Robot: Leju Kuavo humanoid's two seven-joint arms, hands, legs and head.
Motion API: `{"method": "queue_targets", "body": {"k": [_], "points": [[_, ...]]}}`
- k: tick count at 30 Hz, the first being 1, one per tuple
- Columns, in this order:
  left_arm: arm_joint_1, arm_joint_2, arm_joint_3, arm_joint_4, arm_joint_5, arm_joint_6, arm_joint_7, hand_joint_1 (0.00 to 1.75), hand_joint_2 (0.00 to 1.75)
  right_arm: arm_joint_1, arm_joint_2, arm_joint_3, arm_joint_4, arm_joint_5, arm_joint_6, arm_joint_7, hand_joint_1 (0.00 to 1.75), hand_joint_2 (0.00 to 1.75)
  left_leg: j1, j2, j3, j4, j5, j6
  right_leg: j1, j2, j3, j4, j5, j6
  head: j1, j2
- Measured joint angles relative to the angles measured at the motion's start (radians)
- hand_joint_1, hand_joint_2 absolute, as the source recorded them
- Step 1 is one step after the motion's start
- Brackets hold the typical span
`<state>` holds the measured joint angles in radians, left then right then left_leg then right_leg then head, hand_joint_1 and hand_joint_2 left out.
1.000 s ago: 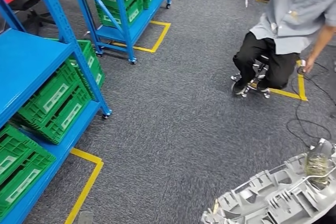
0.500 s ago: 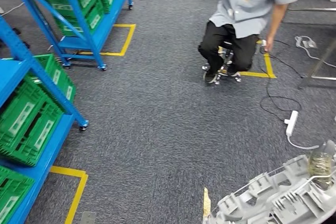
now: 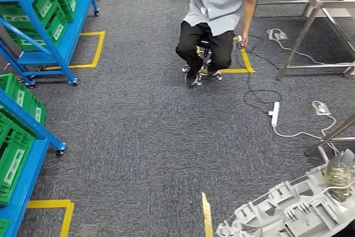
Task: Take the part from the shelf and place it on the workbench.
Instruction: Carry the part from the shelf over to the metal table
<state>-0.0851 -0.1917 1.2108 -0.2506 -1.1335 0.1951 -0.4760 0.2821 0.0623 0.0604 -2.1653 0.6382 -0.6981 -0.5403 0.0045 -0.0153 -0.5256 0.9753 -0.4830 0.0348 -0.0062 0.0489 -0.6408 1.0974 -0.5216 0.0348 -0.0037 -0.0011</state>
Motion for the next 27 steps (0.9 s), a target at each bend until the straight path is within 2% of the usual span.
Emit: {"method": "queue_targets", "body": {"k": [1,2,3,4,5,6,8,9,10,12,13,14,16,17,18,19,20,21,23,24,25,27], "points": [[0.002,0.000,0.000,0.000,-0.001,-0.001,0.000,0.00,1.75,-0.002,0.000,-0.003,0.000,0.008,0.000,0.001,1.75,1.75,-0.002,0.015,0.000,-0.001,-0.001,0.003,-0.001,-0.025,-0.032,0.067,-0.035,0.005,0.001,0.000],[0.003,0.000,0.000,0.000,-0.003,-0.002,0.000,0.00,1.75,-0.002,0.000,-0.006,0.000,0.015,0.000,0.003,1.75,1.75,-0.004,0.031,-0.001,0.000,-0.002,0.004,-0.003,-0.035,-0.061,0.132,-0.062,0.010,0.002,0.000],[0.004,0.000,0.000,0.000,-0.004,-0.002,0.000,0.00,1.75,-0.002,0.000,-0.009,0.002,0.021,0.000,0.006,1.75,1.75,-0.005,0.047,-0.001,0.000,-0.003,0.004,-0.006,-0.039,-0.078,0.170,-0.073,0.014,0.001,0.000],[0.004,-0.001,0.000,0.000,-0.006,-0.003,0.000,0.00,1.75,-0.003,0.000,-0.013,0.003,0.025,0.000,0.008,1.75,1.75,-0.005,0.061,-0.001,0.000,-0.004,0.003,-0.009,-0.042,-0.076,0.173,-0.066,0.018,0.002,0.000],[0.003,-0.001,0.000,0.000,-0.008,-0.004,0.000,0.00,1.75,-0.004,0.000,-0.015,0.004,0.027,0.000,0.010,1.75,1.75,-0.005,0.075,0.000,0.001,-0.005,0.001,-0.012,-0.048,-0.052,0.134,-0.041,0.021,0.002,0.000],[0.002,-0.002,0.000,0.000,-0.009,-0.005,0.000,0.00,1.75,-0.006,0.000,-0.018,0.005,0.029,0.000,0.012,1.75,1.75,-0.005,0.087,0.002,0.003,-0.007,-0.002,-0.014,-0.062,-0.010,0.063,-0.008,0.023,0.002,0.000],[0.000,-0.001,-0.001,0.000,-0.010,-0.007,-0.002,0.00,1.75,-0.012,0.000,-0.020,0.007,0.033,0.000,0.016,1.75,1.75,-0.009,0.107,0.006,0.008,-0.014,-0.012,-0.013,-0.106,0.064,-0.062,0.029,0.018,0.001,0.000],[-0.001,0.000,-0.001,0.000,-0.011,-0.008,-0.003,0.00,1.75,-0.015,0.000,-0.020,0.008,0.035,0.000,0.019,1.75,1.75,-0.011,0.116,0.008,0.011,-0.016,-0.017,-0.011,-0.119,0.082,-0.092,0.034,0.013,0.000,0.000],[-0.002,0.000,-0.001,0.000,-0.013,-0.009,-0.004,0.00,1.75,-0.017,0.000,-0.020,0.009,0.037,0.000,0.021,1.75,1.75,-0.013,0.123,0.009,0.012,-0.018,-0.021,-0.009,-0.121,0.085,-0.096,0.030,0.007,0.000,0.000],[-0.005,0.000,-0.002,0.000,-0.015,-0.012,-0.007,0.00,1.75,-0.019,-0.001,-0.021,0.010,0.041,0.000,0.024,1.75,1.75,-0.011,0.136,0.012,0.015,-0.023,-0.030,-0.009,-0.099,0.082,-0.095,0.034,-0.004,-0.001,0.000],[-0.006,0.000,-0.002,0.000,-0.016,-0.013,-0.008,0.00,1.75,-0.019,-0.001,-0.021,0.010,0.043,0.000,0.025,1.75,1.75,-0.007,0.124,0.010,0.024,-0.033,-0.035,-0.010,-0.089,0.081,-0.096,0.036,-0.010,-0.002,0.000],[-0.007,0.000,-0.002,0.000,-0.017,-0.014,-0.010,0.00,1.75,-0.021,-0.001,-0.022,0.011,0.045,0.000,0.025,1.75,1.75,-0.004,0.102,0.000,0.050,-0.053,-0.040,-0.011,-0.077,0.080,-0.097,0.038,-0.016,-0.003,0.000],[-0.006,0.000,-0.002,0.000,-0.017,-0.014,-0.012,0.00,1.75,-0.026,-0.001,-0.023,0.012,0.047,0.000,0.026,1.75,1.75,0.000,0.046,-0.049,0.163,-0.119,-0.044,-0.012,-0.055,0.079,-0.098,0.042,-0.025,-0.006,0.000],[-0.004,0.001,-0.002,0.000,-0.017,-0.015,-0.012,0.00,1.75,-0.029,-0.001,-0.024,0.013,0.047,0.000,0.026,1.75,1.75,0.000,0.032,-0.082,0.235,-0.150,-0.044,-0.011,-0.042,0.078,-0.098,0.042,-0.027,-0.006,0.000],[-0.002,0.000,-0.002,0.000,-0.017,-0.015,-0.012,0.00,1.75,-0.030,-0.001,-0.025,0.014,0.047,0.000,0.026,1.75,1.75,0.000,0.026,-0.109,0.289,-0.165,-0.043,-0.010,-0.027,0.078,-0.097,0.042,-0.029,-0.005,0.000],[0.000,0.000,-0.002,0.000,-0.017,-0.015,-0.012,0.00,1.75,-0.030,-0.001,-0.026,0.015,0.047,0.000,0.026,1.75,1.75,0.000,0.023,-0.122,0.311,-0.160,-0.041,-0.009,-0.012,0.079,-0.097,0.043,-0.029,-0.005,0.000],[0.001,0.000,-0.002,0.000,-0.017,-0.015,-0.012,0.00,1.75,-0.030,-0.001,-0.027,0.016,0.047,0.000,0.026,1.75,1.75,0.000,0.019,-0.117,0.293,-0.134,-0.038,-0.008,0.005,0.080,-0.096,0.043,-0.029,-0.005,0.000],[0.001,0.001,-0.002,0.000,-0.017,-0.015,-0.012,0.00,1.75,-0.030,-0.001,-0.028,0.016,0.047,0.000,0.026,1.75,1.75,0.000,0.010,-0.097,0.240,-0.093,-0.034,-0.008,0.020,0.082,-0.095,0.043,-0.029,-0.005,0.000],[0.001,0.002,-0.002,0.000,-0.017,-0.015,-0.012,0.00,1.75,-0.032,-0.001,-0.030,0.016,0.047,0.000,0.026,1.75,1.75,0.002,-0.035,-0.046,0.112,-0.022,-0.026,-0.008,0.049,0.082,-0.092,0.042,-0.026,-0.005,0.000],[0.000,0.003,-0.002,0.000,-0.017,-0.015,-0.012,0.00,1.75,-0.033,-0.001,-0.031,0.017,0.047,0.000,0.026,1.75,1.75,0.003,-0.054,-0.028,0.068,-0.009,-0.024,-0.008,0.062,0.078,-0.090,0.043,-0.022,-0.005,0.000],[-0.001,0.004,-0.002,0.000,-0.017,-0.015,-0.012,0.00,1.75,-0.034,-0.001,-0.032,0.017,0.047,0.000,0.026,1.75,1.75,0.004,-0.065,-0.020,0.047,-0.008,-0.024,-0.009,0.074,0.072,-0.089,0.045,-0.017,-0.005,0.000],[-0.004,0.003,-0.002,0.000,-0.017,-0.015,-0.013,0.00,1.75,-0.032,-0.001,-0.032,0.018,0.047,0.000,0.026,1.75,1.75,0.005,-0.050,-0.016,0.033,-0.012,-0.021,-0.012,0.095,0.059,-0.091,0.051,-0.003,-0.005,0.000]]}}
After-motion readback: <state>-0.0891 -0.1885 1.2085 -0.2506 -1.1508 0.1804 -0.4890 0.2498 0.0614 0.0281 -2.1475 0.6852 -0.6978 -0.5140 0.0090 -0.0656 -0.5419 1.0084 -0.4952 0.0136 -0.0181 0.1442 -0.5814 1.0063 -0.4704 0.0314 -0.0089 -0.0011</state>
